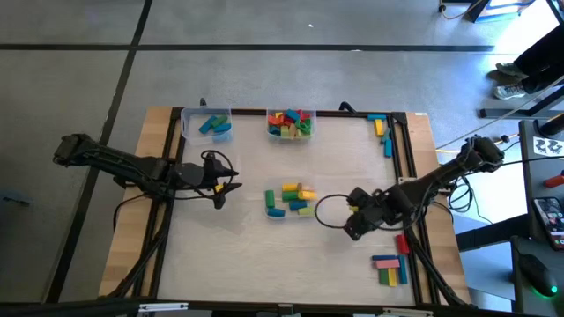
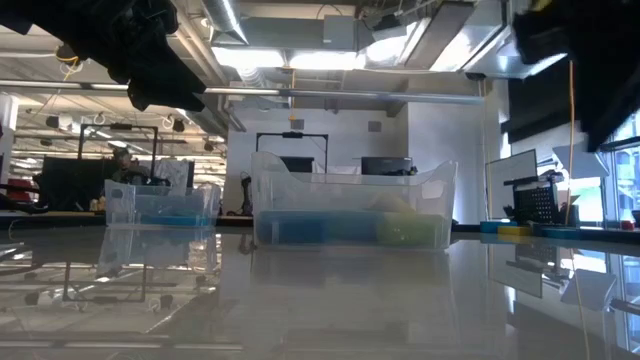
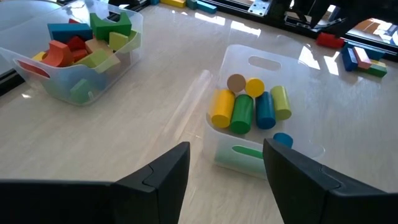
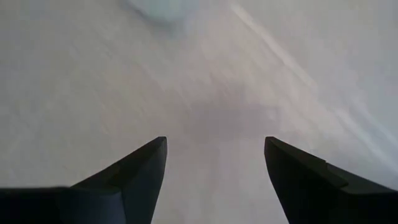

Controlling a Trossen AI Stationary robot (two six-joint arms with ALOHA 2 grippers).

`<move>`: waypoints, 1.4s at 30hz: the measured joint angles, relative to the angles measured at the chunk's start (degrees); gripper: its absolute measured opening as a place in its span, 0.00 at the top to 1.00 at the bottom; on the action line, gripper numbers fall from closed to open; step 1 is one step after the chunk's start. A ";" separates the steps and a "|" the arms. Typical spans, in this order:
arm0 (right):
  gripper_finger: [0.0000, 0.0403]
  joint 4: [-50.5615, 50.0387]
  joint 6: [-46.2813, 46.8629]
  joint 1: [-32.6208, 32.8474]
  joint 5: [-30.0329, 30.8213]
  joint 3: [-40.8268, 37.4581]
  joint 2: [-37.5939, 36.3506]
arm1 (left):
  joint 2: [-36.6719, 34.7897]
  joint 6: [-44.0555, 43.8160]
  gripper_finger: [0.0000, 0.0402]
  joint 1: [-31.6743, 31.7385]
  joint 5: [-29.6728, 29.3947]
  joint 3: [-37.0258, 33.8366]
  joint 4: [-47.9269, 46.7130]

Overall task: Sort blocks by size
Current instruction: Put the red cylindrical block into the bottom transparent bin

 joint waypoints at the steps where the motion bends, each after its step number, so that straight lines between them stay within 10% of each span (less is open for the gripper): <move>1: 0.33 -1.17 2.00 0.86 -0.68 0.00 0.00 | 0.00 0.00 0.51 0.00 0.00 0.00 -0.02; 18: 0.33 -7.77 33.34 13.61 -12.66 -0.02 0.91 | -0.01 0.25 0.51 0.00 0.00 0.00 -0.02; 42: 0.33 -14.45 43.74 15.95 -25.81 -0.09 11.08 | 0.00 0.70 0.51 0.00 -0.01 0.02 -0.03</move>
